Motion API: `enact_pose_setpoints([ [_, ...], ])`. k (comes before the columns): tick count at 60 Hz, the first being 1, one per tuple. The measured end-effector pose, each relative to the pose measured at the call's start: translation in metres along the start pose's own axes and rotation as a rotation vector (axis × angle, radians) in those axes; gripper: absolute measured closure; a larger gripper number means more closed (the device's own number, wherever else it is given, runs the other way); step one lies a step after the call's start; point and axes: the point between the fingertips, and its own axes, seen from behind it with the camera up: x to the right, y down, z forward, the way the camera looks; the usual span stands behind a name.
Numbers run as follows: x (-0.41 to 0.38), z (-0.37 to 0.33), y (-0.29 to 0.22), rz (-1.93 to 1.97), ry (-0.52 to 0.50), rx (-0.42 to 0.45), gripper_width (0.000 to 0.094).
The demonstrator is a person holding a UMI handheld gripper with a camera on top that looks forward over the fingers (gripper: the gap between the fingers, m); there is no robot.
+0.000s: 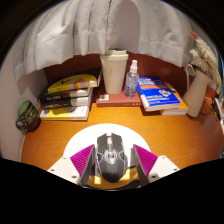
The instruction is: Arrange mouse
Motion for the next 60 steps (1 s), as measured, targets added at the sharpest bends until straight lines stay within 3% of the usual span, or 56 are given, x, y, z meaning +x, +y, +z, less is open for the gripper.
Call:
enact_pose_setpoints([
  [5, -0.003, -0.022, -0.013, 0.009, -0.021, 0.027, 0.0090],
  [20, 0.007, -0.148, -0.041, -0.037, -0.061, 0.129, 0.0087],
  [40, 0.040, -0.296, 0.011, -0.043, -0.102, 0.196, 0.0090],
  [60, 0.077, -0.349, 0.047, 0.001, -0.109, 0.215, 0.0099],
])
